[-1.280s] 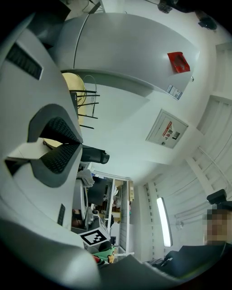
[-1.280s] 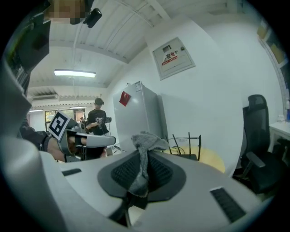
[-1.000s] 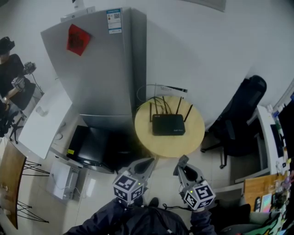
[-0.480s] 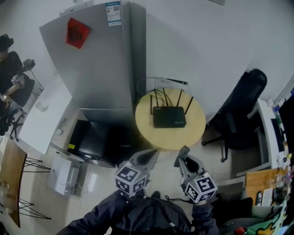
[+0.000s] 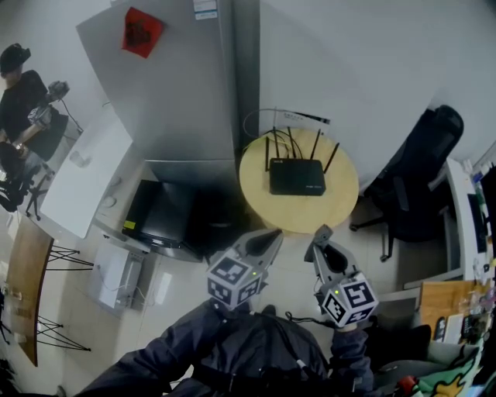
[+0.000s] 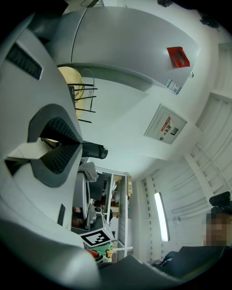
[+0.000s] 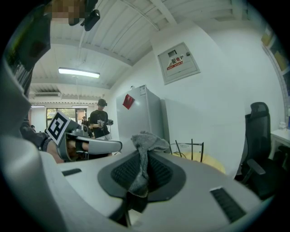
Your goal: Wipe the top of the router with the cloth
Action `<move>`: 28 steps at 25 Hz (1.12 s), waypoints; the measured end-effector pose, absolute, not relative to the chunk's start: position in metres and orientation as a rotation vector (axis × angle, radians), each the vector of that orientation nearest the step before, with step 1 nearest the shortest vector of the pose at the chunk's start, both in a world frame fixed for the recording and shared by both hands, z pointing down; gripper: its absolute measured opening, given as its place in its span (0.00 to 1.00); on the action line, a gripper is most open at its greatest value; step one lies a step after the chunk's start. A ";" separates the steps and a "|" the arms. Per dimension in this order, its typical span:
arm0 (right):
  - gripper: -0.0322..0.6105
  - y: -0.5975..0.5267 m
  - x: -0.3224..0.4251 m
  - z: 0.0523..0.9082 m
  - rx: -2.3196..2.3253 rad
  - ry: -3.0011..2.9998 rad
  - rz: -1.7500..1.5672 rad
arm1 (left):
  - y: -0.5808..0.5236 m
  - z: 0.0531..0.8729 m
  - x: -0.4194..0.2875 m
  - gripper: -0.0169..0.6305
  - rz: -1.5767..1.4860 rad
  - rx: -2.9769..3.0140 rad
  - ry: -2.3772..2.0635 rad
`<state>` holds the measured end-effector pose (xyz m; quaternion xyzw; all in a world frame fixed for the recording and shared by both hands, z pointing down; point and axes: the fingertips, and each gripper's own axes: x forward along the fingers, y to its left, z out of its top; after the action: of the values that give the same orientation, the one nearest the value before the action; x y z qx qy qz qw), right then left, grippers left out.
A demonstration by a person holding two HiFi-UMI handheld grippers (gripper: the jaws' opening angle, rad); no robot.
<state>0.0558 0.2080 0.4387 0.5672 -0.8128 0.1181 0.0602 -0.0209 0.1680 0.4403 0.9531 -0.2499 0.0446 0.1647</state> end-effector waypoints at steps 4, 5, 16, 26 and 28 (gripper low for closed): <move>0.16 0.208 0.057 0.438 1.713 -2.464 0.356 | 0.168 0.440 -0.019 0.03 0.130 2.717 -0.715; 0.16 0.209 0.057 0.438 1.711 -2.465 0.355 | 0.169 0.440 -0.019 0.03 0.130 2.716 -0.716; 0.16 0.215 0.062 0.438 1.693 -2.477 0.338 | 0.175 0.441 -0.010 0.03 0.132 2.721 -0.721; 0.16 0.215 0.068 0.437 1.685 -2.478 0.332 | 0.177 0.439 -0.002 0.03 0.133 2.724 -0.722; 0.16 0.216 0.070 0.437 1.678 -2.479 0.330 | 0.177 0.439 0.000 0.03 0.133 2.726 -0.722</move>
<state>0.0702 0.2156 0.4365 0.5560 -0.8214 0.1092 0.0652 0.0000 0.1768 0.4386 0.9534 -0.2525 0.0465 0.1588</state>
